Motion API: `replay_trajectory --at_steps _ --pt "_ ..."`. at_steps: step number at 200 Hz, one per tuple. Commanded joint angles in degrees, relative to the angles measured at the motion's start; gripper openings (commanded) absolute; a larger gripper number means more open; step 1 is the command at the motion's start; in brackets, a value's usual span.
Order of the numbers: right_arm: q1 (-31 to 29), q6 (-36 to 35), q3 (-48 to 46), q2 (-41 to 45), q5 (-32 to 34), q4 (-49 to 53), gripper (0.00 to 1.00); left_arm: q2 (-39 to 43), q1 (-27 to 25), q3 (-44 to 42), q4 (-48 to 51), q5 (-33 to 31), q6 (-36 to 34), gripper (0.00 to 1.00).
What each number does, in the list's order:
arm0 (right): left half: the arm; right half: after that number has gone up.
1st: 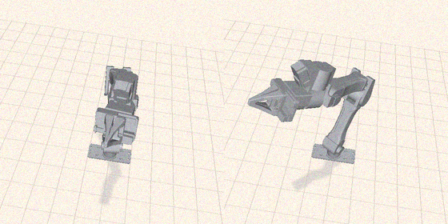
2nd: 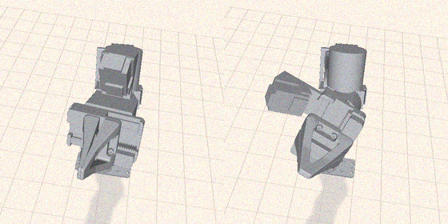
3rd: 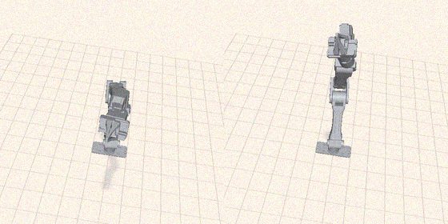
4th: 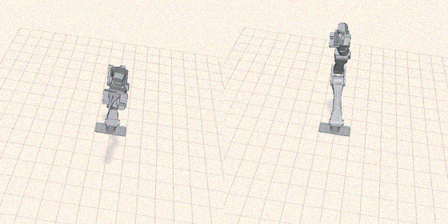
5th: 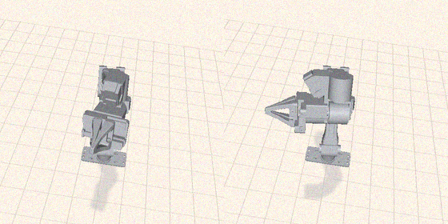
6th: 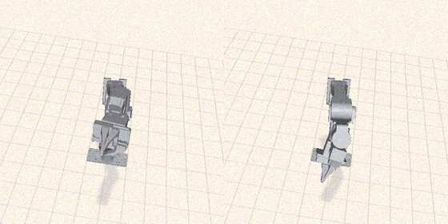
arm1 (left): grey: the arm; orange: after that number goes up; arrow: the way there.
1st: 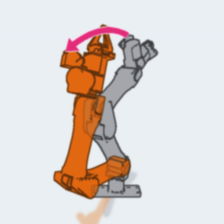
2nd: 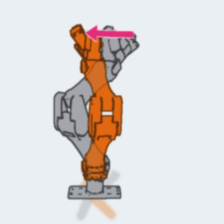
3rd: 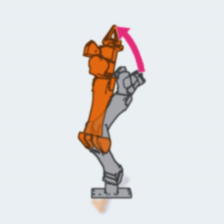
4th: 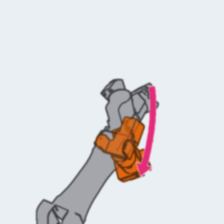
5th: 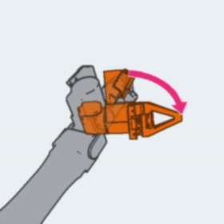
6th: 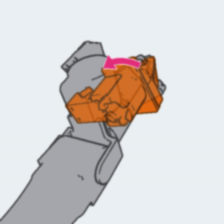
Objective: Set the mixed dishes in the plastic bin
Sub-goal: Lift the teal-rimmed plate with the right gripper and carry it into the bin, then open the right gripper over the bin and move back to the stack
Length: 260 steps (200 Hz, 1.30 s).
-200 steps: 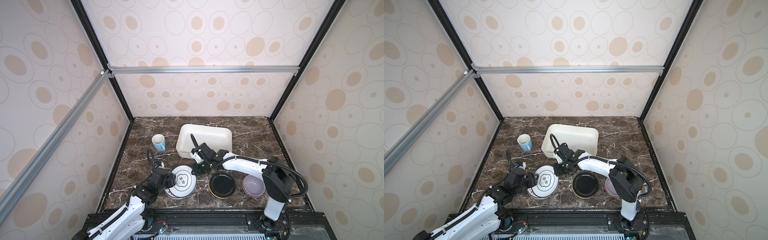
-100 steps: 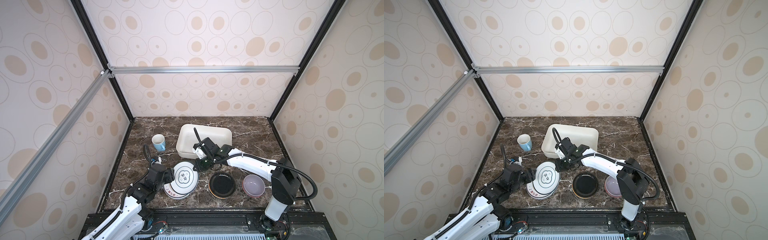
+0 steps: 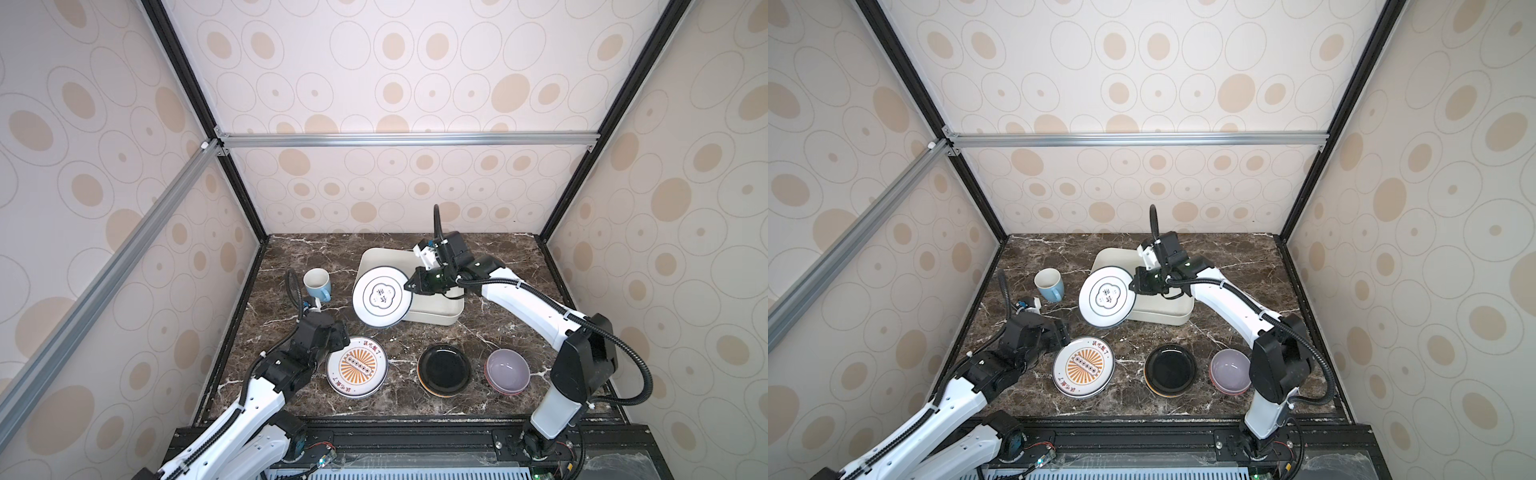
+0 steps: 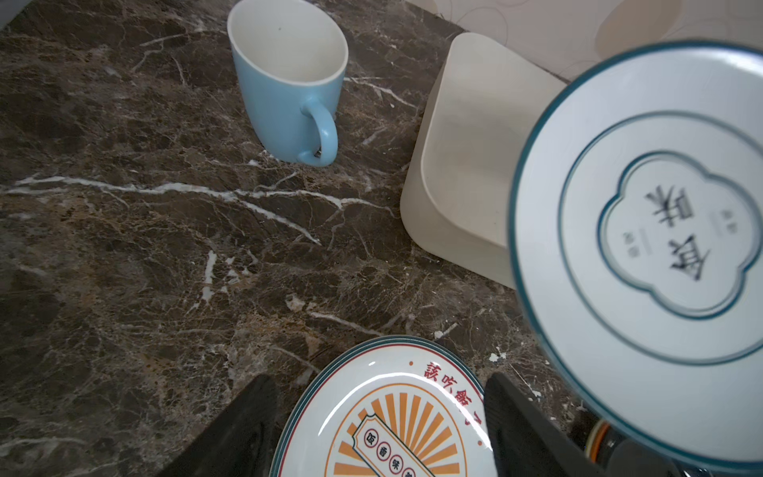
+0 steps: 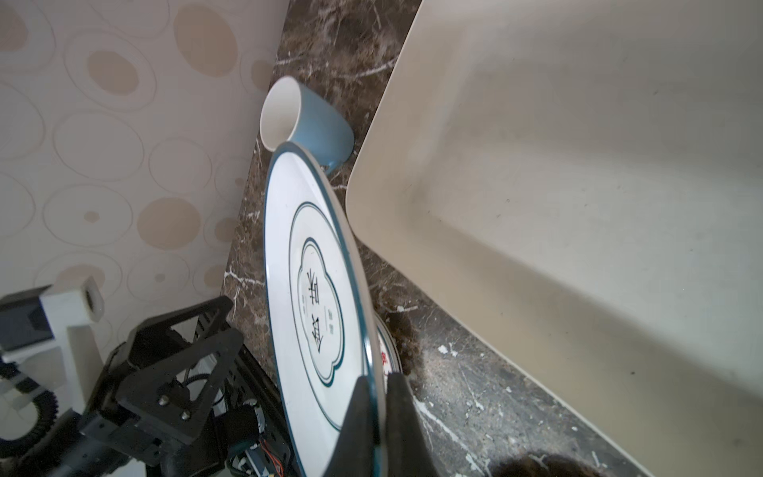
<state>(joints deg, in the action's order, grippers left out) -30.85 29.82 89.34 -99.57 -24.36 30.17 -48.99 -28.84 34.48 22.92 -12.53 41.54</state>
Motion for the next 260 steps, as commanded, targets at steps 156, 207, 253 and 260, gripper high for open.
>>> replay_trajectory --at_steps 156,207,253,260 --pt "6.2 4.4 23.4 -35.0 -5.0 -3.4 0.32 -9.9 9.6 -1.2 -7.8 9.6 -5.5 0.99" --pt "5.3 0.8 13.5 -23.0 -1.7 -2.3 0.49 -6.0 9.5 -7.3 -8.0 11.7 -2.8 0.92" --pt "-0.6 -4.1 3.7 -9.8 4.2 2.1 0.52 3.3 8.6 -15.3 -9.3 14.2 3.3 0.84" --pt "-2.0 -4.2 1.7 -8.1 4.5 2.4 0.52 4.1 8.2 -16.1 -9.0 13.9 4.1 0.82"
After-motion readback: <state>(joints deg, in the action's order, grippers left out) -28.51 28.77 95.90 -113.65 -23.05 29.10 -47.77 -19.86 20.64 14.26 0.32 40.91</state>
